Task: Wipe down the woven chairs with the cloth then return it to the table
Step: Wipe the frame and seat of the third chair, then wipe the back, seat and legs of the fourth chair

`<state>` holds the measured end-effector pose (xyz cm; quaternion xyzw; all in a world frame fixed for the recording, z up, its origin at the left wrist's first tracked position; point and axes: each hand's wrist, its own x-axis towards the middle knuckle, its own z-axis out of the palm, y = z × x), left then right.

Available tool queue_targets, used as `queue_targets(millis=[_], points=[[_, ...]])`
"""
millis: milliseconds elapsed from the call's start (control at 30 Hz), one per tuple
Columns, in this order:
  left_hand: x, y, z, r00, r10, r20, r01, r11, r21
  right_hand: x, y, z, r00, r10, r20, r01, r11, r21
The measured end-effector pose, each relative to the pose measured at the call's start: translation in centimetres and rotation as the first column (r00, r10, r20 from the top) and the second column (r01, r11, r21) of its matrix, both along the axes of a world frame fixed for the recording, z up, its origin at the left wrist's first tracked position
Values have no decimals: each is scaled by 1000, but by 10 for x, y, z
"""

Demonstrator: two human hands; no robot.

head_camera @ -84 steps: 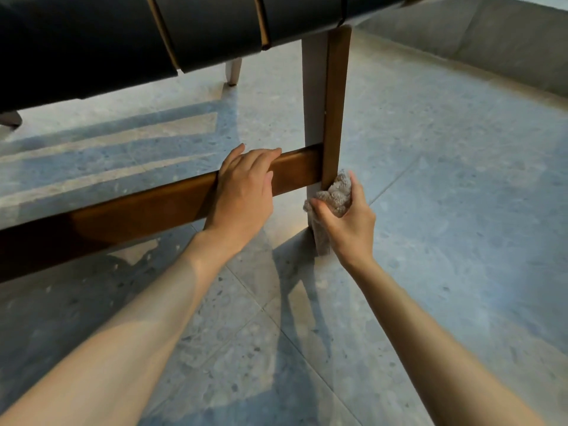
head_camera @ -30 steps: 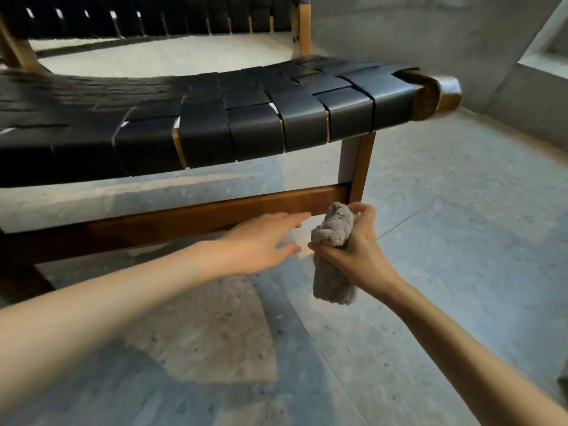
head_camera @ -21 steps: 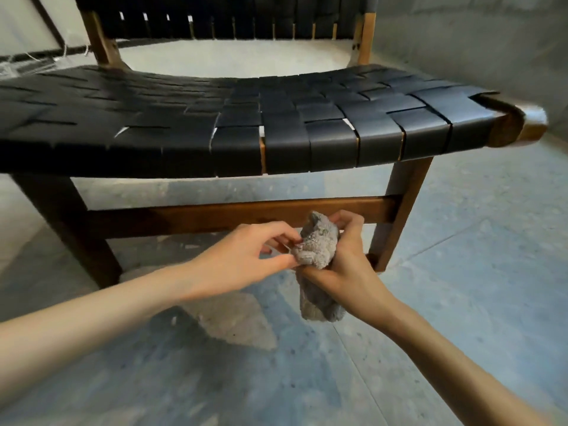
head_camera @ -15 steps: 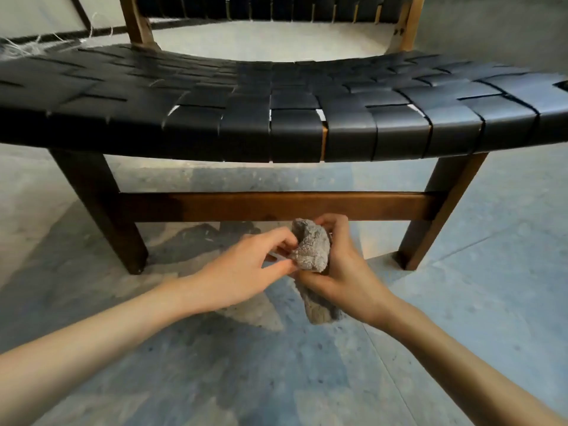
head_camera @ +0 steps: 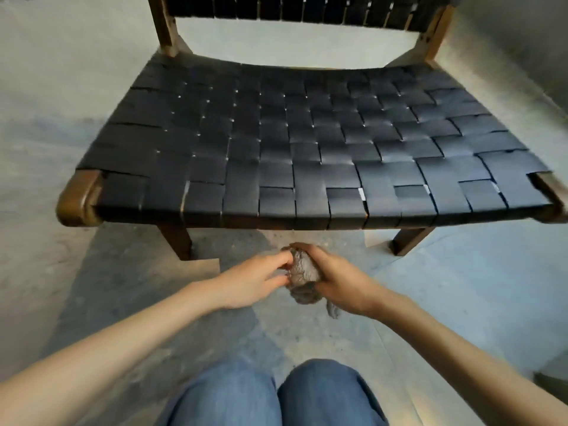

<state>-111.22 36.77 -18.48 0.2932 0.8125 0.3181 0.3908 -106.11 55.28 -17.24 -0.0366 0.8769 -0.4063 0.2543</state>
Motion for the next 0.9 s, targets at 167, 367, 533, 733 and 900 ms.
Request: queue_targets(millis=[167,367,533,733,900], points=[[2,-4,106,998,19,62,-22,998,55,1,4,114,998,11,54,-12,1000,19],[-2,-20,264,978,152,146,-160,986,47,0,-4,272,999,-31,12,31,999,41],[5,-50,394,942,334,41,-335,941,50,-2,-27,407,994,-105,-40,105,994,4],[9,-115,501,864,492,-110,-474,867,153,-12,-79,503,994,-41,-105,48,996,69],[1,-187,544,809,560,-181,-533,827,177,-34,-137,542,981,17,-191,7,992,127]])
